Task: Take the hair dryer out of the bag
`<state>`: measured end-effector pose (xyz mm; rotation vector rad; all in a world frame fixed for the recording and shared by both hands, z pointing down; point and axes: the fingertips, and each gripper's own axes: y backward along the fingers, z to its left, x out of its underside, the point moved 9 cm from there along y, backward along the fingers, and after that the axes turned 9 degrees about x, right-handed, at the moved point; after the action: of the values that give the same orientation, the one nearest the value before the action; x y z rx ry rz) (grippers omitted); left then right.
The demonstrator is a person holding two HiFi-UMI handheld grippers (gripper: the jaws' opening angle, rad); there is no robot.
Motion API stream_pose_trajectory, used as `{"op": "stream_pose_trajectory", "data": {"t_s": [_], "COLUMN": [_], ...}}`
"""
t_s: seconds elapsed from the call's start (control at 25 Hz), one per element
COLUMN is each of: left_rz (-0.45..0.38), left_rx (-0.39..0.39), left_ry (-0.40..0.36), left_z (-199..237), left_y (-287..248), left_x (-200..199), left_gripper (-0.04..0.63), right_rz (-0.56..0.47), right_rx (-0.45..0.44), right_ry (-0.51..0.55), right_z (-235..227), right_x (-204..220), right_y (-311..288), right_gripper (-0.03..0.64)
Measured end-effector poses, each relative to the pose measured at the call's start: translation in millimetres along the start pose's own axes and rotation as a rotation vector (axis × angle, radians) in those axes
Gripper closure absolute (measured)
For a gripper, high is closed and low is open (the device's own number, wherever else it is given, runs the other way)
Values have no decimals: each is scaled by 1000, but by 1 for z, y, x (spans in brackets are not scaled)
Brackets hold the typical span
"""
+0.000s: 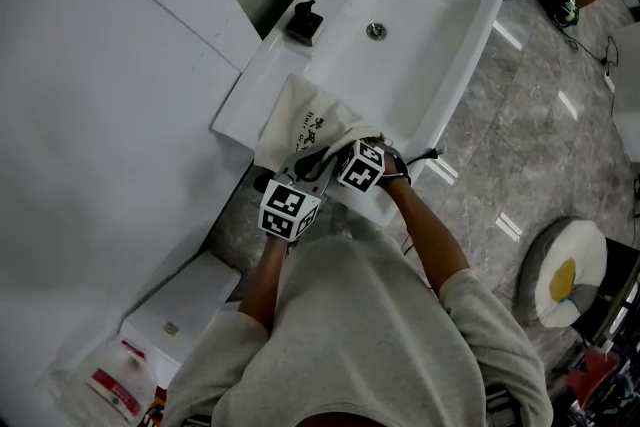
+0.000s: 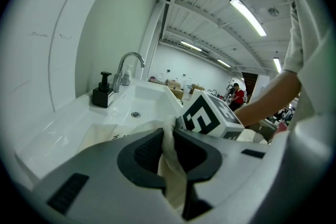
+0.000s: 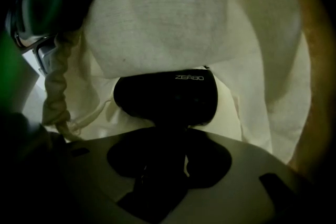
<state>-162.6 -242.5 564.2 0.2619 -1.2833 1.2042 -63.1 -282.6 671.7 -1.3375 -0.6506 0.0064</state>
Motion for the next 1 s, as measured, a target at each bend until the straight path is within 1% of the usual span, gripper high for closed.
{"op": "stream_pose_trajectory", "data": {"t_s": [0.16,0.28,0.44,0.64,1.0], "left_rz": [2,6,13,14,22], "left_rx": [-5,-12,-23,-34,-37], "left_ry": [0,1,-3,-5,-15], "left_z": [0,0,0,1,-3], "left_y": [0,0,1,1,-2], "left_x": [0,0,0,1,-1], "left_gripper": [540,540,540,540,540], "right_rz": [9,5,3,-13,-26], "right_rx": [-17,-8,-18,-3,14], "right_ry": [-10,-3,0,21,-13], "right_z": [1,0,3,4,-1], "right_x": [0,0,1,6,33], "right_y": [0,1,8,21,42], "right_gripper": [443,446,447,448,448]}}
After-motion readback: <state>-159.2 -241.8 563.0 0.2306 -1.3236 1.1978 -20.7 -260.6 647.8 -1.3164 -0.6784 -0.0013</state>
